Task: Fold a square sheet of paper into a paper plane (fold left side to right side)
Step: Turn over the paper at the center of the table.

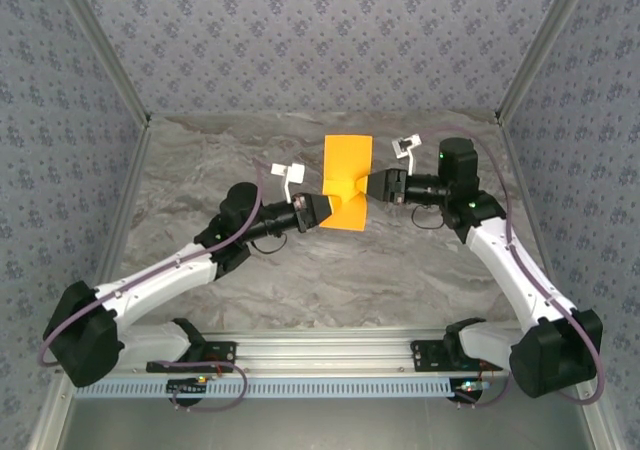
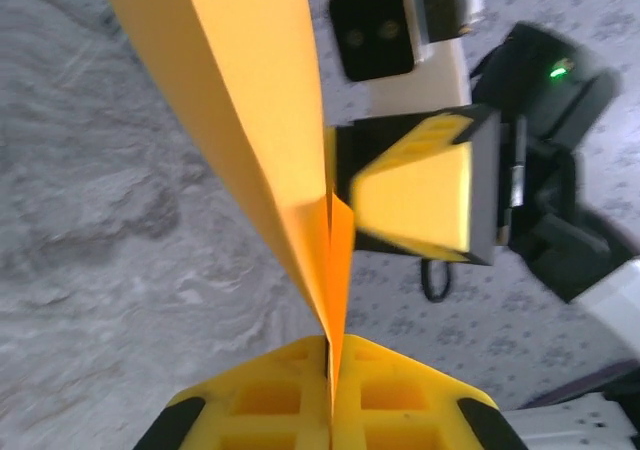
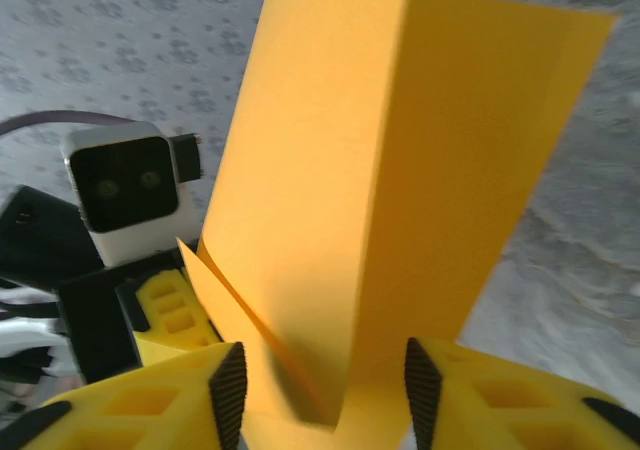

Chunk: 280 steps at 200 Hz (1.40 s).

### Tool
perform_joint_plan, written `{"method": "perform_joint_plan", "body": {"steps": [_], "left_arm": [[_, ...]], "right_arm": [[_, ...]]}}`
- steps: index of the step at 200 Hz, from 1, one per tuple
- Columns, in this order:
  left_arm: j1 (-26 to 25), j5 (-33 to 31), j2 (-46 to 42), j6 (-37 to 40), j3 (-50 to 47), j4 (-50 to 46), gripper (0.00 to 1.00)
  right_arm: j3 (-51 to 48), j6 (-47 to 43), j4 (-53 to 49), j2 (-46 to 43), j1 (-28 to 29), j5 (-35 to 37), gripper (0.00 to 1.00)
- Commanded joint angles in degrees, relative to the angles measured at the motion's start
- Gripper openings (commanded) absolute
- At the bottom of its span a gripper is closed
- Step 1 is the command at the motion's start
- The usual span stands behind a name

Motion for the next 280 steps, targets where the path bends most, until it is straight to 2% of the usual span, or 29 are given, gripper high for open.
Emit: {"method": "perform_joint_plan", "body": {"steps": [1, 21, 50, 71, 86, 106, 145, 189, 224, 280], "left_arm": [[-3.41, -10.69, -2.61, 11.36, 4.64, -19.12, 0.02], [-7.95, -24.32, -1.30, 17.49, 9.61, -36.23, 0.00], [-14.59, -44.45, 5.74, 18.36, 17.25, -56.00, 0.00], [-17.49, -56.32, 14.22, 13.25, 24.37, -70.85, 0.00], [-18.55, -62.00, 20.97, 8.19, 29.60, -80.25, 0.00], [-18.80, -65.52, 29.60, 2.08, 35.67, -89.95, 0.00], [-18.84, -64.84, 44.10, -1.40, 44.67, -98.36, 0.00], [-18.72, -57.86, 54.90, 2.42, 51.05, -96.37, 0.02], [-17.75, -49.41, 57.08, 6.59, 52.39, -89.83, 0.03], [-16.20, -41.91, 58.07, 9.29, 52.21, -83.68, 0.10]], "right_arm": [[3.34, -11.03, -15.53, -3.32, -1.56, 9.25, 0.59], [3.92, -16.14, -23.31, -5.74, -3.30, 19.27, 0.69], [3.11, -20.11, -29.91, -9.33, -5.26, 32.87, 0.85], [1.86, -20.46, -31.41, -11.71, -7.13, 39.55, 1.00], [1.29, -20.43, -32.47, -12.89, -8.59, 42.82, 1.00], [0.88, -20.32, -33.89, -13.84, -10.65, 45.63, 1.00], [0.40, -20.11, -36.66, -15.32, -13.33, 49.68, 1.00], [-0.01, -20.94, -37.71, -16.40, -14.49, 51.65, 1.00], [-0.77, -21.02, -37.26, -16.36, -14.63, 50.41, 1.00], [-2.71, -20.96, -36.16, -16.08, -14.81, 48.03, 1.00]]}}
